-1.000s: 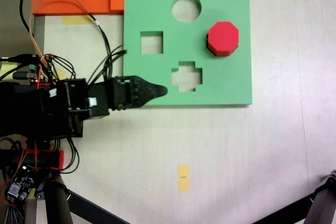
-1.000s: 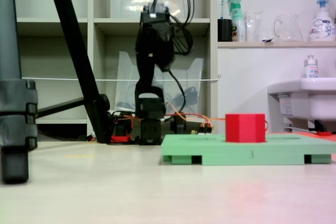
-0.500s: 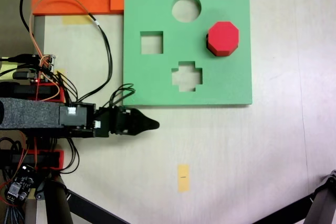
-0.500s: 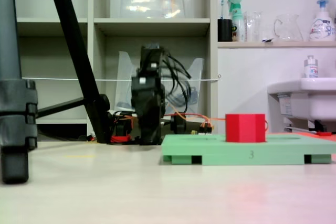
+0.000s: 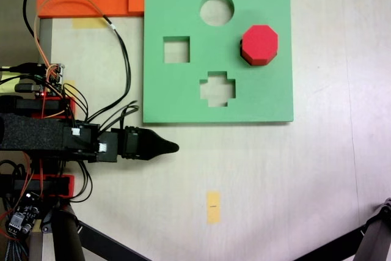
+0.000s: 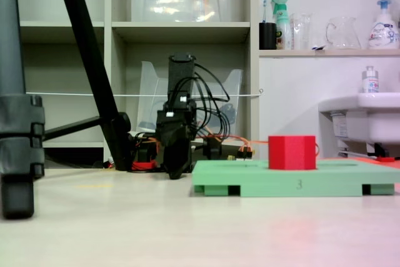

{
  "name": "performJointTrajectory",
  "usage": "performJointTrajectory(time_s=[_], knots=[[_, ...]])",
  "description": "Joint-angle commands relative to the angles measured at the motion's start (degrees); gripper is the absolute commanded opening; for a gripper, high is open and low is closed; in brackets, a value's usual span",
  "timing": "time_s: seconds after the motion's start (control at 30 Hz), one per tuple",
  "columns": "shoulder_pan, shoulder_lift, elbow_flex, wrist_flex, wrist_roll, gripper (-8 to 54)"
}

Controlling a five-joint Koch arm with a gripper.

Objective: Put the octagonal pillar block into the corresponding hole

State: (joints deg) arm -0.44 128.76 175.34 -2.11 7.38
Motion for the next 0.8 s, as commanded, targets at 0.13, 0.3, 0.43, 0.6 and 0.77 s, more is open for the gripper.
performJointTrajectory(time_s=[0.13, 0.3, 0.43, 0.6, 0.77], knots=[[-0.2, 4.2, 4.4, 2.1, 0.8, 34.5], [-0.2, 4.2, 4.4, 2.2, 0.8, 34.5], [-0.2, 4.2, 4.4, 2.1, 0.8, 34.5], [-0.2, 4.2, 4.4, 2.1, 0.8, 34.5], [-0.2, 4.2, 4.4, 2.1, 0.8, 34.5]])
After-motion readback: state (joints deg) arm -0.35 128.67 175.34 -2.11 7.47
